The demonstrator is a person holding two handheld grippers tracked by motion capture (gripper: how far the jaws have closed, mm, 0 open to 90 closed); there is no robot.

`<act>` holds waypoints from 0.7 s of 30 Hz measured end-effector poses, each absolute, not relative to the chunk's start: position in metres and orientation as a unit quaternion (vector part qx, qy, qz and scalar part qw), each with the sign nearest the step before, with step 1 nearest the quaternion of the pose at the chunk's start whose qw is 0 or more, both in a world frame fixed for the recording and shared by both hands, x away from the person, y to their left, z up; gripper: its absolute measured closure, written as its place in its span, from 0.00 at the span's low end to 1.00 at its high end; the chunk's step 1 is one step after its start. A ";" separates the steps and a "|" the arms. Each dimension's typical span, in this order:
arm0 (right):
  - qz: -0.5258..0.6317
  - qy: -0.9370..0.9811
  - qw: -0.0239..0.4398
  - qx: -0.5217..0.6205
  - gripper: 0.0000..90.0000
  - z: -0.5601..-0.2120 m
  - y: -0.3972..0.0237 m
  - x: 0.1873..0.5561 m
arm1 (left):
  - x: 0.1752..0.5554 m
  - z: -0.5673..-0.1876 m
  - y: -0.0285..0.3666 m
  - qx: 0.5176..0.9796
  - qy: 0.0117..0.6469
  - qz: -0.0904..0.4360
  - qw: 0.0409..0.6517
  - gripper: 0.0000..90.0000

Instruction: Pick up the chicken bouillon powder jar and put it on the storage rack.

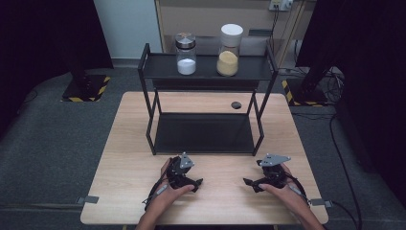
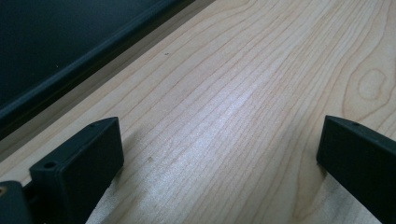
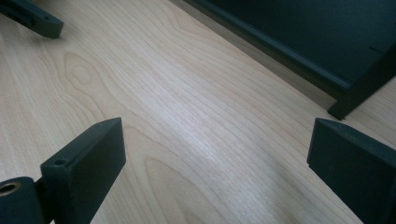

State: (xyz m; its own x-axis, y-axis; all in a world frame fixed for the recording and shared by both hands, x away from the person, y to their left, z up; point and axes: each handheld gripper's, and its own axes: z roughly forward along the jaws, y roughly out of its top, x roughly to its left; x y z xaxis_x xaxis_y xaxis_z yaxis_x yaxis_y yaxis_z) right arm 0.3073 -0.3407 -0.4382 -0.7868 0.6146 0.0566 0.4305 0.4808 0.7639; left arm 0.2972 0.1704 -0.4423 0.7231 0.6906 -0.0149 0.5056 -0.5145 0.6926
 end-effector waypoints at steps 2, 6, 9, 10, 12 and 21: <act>0.406 0.852 0.115 0.310 0.05 -0.438 -0.343 0.307 | 0.297 -0.442 0.170 0.860 0.348 0.133 0.349 0.00; 0.403 0.850 0.121 0.317 0.05 -0.439 -0.347 0.308 | 0.297 -0.442 0.170 0.860 0.348 0.132 0.349 0.00; 0.396 0.850 0.129 0.321 0.05 -0.439 -0.349 0.308 | 0.297 -0.442 0.170 0.860 0.348 0.132 0.349 0.00; 0.396 0.849 0.131 0.324 0.05 -0.440 -0.350 0.308 | 0.297 -0.442 0.170 0.860 0.348 0.132 0.349 0.00; 0.391 0.848 0.132 0.331 0.04 -0.441 -0.353 0.310 | 0.297 -0.442 0.170 0.860 0.348 0.132 0.349 0.00; 0.371 0.844 0.148 0.358 0.04 -0.445 -0.356 0.312 | 0.297 -0.442 0.170 0.860 0.348 0.132 0.349 0.00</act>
